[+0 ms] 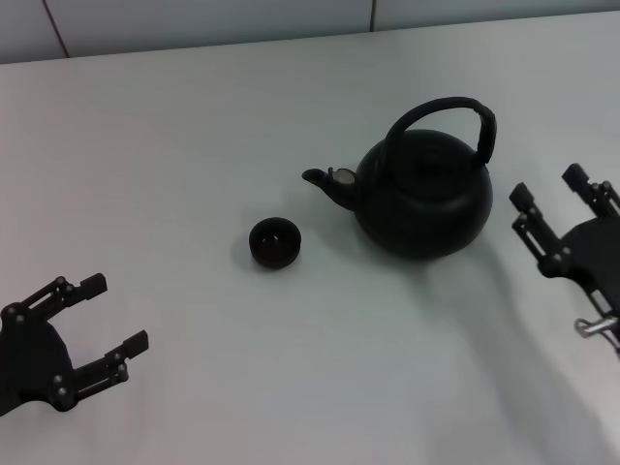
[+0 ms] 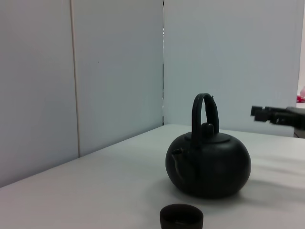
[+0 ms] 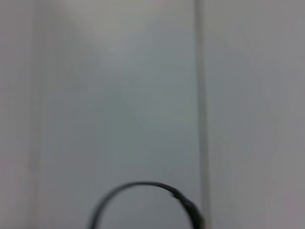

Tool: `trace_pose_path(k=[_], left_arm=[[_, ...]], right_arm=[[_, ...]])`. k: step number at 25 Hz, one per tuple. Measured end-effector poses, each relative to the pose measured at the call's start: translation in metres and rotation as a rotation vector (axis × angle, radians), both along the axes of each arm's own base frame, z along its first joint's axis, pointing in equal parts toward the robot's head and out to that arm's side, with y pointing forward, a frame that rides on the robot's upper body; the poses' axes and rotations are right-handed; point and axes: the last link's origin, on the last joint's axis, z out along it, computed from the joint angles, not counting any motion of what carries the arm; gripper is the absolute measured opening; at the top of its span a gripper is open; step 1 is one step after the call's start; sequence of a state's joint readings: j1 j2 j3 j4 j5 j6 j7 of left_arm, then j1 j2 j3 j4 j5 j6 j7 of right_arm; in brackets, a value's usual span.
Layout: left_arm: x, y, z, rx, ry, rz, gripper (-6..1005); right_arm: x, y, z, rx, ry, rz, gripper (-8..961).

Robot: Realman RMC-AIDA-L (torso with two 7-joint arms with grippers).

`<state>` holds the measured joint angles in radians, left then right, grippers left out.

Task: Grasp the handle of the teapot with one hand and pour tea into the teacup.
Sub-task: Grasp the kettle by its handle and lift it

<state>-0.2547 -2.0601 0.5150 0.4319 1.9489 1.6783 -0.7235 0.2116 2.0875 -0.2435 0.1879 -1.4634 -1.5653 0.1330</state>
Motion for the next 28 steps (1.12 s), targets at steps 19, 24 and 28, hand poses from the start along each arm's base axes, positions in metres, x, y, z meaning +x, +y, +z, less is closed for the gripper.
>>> trace_pose_path(k=[19,24,28], left_arm=[[0.002,-0.001,-0.002,-0.008,-0.015,0.009,812],[0.003,-0.001,-0.003,-0.011,-0.020,0.006,812],[0.003,-0.001,-0.003,-0.007,-0.030,0.007,812]], right_arm=[[-0.013,0.021,-0.011,0.023,-0.042,-0.021,666],[-0.016,0.037,-0.011,0.020,-0.052,-0.016,666],[-0.017,0.050,-0.009,0.018,-0.058,-0.029,665]])
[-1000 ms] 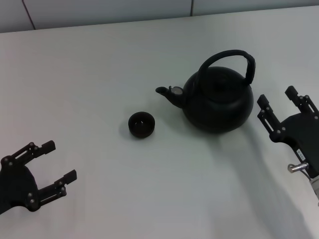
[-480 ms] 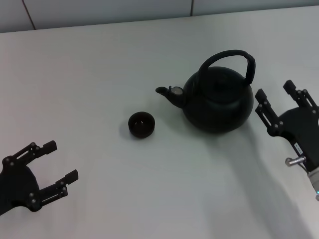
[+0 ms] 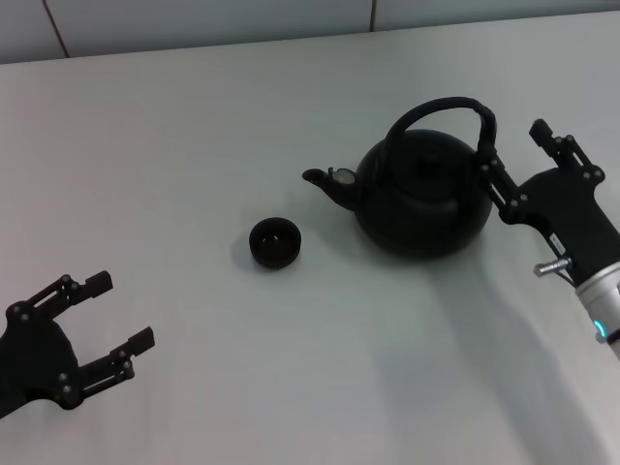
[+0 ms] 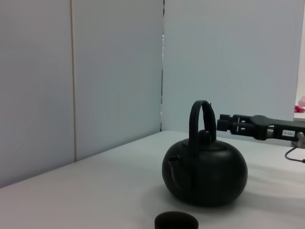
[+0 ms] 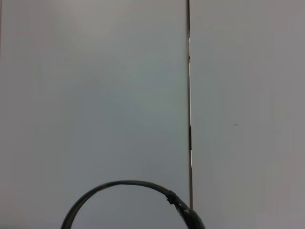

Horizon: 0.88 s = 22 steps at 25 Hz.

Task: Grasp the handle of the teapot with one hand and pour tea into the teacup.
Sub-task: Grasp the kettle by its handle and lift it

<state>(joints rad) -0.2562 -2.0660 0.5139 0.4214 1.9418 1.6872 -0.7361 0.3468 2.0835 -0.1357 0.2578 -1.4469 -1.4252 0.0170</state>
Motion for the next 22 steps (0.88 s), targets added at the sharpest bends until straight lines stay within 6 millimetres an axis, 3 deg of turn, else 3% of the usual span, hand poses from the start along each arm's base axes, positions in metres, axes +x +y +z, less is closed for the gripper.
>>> trace_pose_path(k=[7,17,22], left_arm=[[0.001,0.001,0.001,0.012,-0.013,0.000,812],[0.003,0.000,0.001,0.022,-0.040,0.004,812],[0.003,-0.001,0.001,0.020,-0.045,0.003,812]], right_arm=[[-0.004,0.016,-0.001,-0.022,-0.026,0.006,665],[-0.002,0.019,-0.003,-0.037,-0.035,-0.005,666],[-0.003,0.020,-0.005,-0.052,-0.035,-0.006,581]])
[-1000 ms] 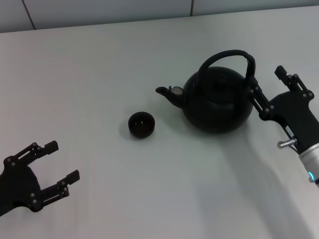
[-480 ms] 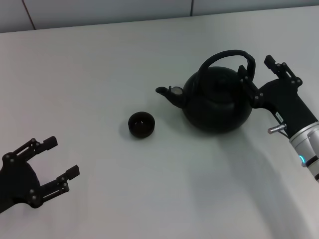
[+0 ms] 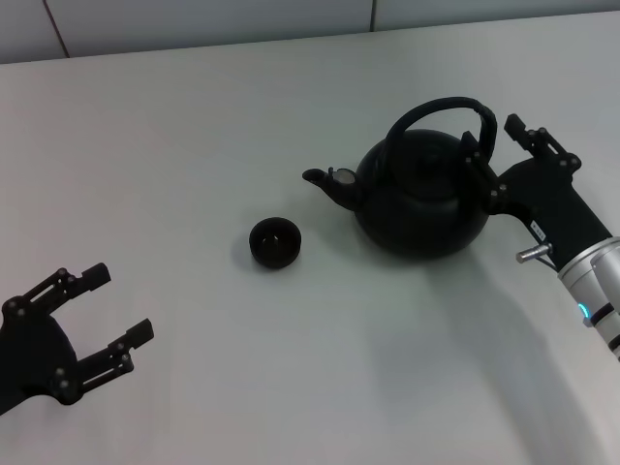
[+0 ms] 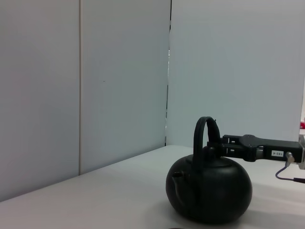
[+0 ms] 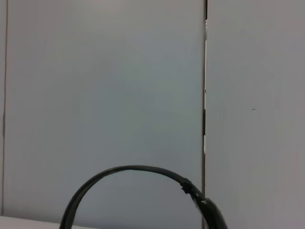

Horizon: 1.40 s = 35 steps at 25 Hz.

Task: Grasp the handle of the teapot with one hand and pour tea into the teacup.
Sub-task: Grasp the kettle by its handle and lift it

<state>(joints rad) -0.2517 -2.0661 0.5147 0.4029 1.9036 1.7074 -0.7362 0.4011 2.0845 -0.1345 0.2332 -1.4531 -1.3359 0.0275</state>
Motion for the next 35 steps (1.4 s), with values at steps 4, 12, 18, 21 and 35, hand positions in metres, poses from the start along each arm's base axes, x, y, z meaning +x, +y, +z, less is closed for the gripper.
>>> trace_pose_path(k=[4,12,18,21,35], left_arm=[[0.000,-0.001,0.000,0.000,-0.003,0.000,812],[0.000,-0.001,0.001,0.001,-0.005,-0.002,812],[0.001,-0.001,0.001,0.001,-0.009,-0.004,812],[0.001,-0.002,0.001,0.001,-0.009,-0.004,812],[0.003,-0.001,-0.002,-0.005,-0.026,-0.007,812]], right_arm=[[-0.001,0.001,0.000,-0.008,0.011,0.005,513],[-0.001,0.001,0.000,-0.006,0.012,0.011,269],[-0.002,0.000,0.001,-0.003,0.014,0.014,116],[-0.003,0.000,0.003,0.011,0.020,0.023,90],[-0.010,0.034,0.030,0.020,0.105,0.083,88]])
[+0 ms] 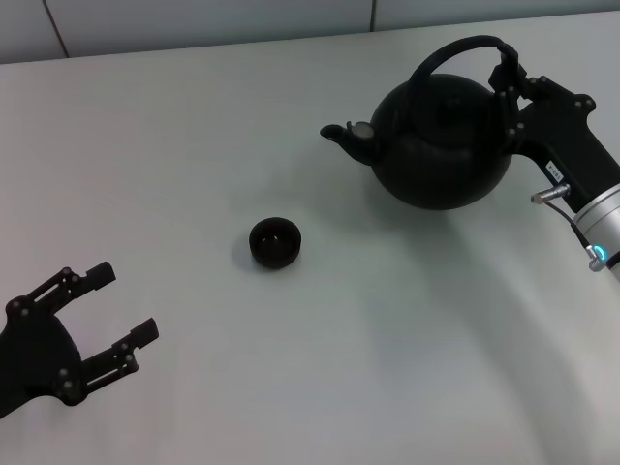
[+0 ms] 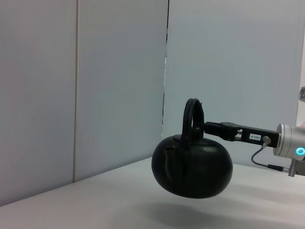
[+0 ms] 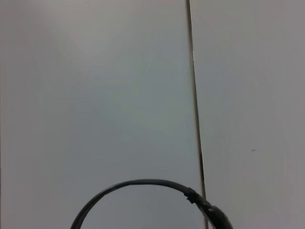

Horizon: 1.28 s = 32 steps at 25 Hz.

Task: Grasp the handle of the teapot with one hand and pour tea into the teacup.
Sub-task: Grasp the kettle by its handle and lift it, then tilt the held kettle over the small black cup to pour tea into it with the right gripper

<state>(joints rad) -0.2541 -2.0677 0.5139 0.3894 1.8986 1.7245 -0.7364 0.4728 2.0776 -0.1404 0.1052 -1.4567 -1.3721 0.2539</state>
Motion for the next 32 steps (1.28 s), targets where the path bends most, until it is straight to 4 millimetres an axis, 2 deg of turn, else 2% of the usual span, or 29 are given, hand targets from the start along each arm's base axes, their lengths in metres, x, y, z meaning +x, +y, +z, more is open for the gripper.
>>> trace_pose_path(k=[7,12,22,32], left_arm=[[0.001,-0.001,-0.001,-0.003,-0.006,0.000,811],[0.001,-0.002,-0.003,-0.005,-0.012,-0.001,811],[0.002,-0.002,-0.001,0.004,-0.019,-0.006,811],[0.003,-0.002,-0.001,0.007,-0.021,-0.010,811]], right_arm=[[0.000,0.003,0.003,-0.001,0.005,0.007,92],[-0.005,0.015,0.014,-0.073,-0.009,0.079,94],[-0.034,0.051,0.024,-0.296,-0.142,0.237,100],[-0.047,0.067,0.024,-0.314,-0.214,0.265,105]])
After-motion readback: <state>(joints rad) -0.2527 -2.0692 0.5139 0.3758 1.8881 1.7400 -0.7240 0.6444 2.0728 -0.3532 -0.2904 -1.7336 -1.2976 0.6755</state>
